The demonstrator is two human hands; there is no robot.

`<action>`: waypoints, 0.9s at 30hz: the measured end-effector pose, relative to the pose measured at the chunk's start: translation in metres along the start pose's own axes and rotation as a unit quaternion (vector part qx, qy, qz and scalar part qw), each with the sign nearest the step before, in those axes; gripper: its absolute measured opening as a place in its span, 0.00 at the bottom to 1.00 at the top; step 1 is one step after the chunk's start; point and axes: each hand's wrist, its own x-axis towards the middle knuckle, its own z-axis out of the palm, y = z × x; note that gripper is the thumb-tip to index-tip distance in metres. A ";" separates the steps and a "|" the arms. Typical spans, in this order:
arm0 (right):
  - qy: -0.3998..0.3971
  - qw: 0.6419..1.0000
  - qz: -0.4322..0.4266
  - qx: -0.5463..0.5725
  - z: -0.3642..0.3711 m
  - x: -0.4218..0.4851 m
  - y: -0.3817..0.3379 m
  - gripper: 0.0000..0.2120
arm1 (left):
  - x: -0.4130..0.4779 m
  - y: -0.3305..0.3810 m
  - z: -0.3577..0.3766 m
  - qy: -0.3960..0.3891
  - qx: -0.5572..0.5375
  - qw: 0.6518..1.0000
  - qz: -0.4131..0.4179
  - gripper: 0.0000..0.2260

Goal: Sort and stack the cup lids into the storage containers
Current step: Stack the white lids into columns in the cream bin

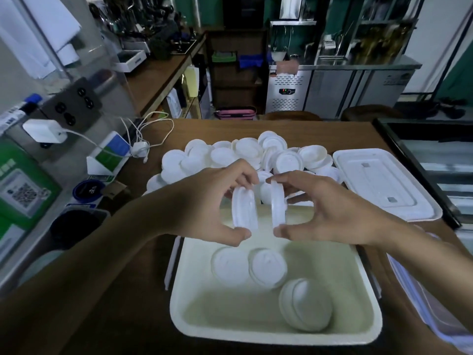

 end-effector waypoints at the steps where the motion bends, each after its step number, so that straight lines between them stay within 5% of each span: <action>1: -0.007 1.000 -0.003 -0.027 0.003 -0.005 -0.002 0.37 | -0.005 0.001 0.003 -0.011 0.007 1.000 0.000 0.35; 13: -0.155 0.957 0.059 -0.239 0.027 -0.033 0.004 0.34 | -0.017 0.015 0.059 -0.200 0.089 0.974 -0.058 0.20; 27: -0.233 0.910 0.132 -0.317 0.044 -0.022 0.021 0.28 | -0.009 0.009 0.106 -0.296 0.102 0.946 -0.081 0.30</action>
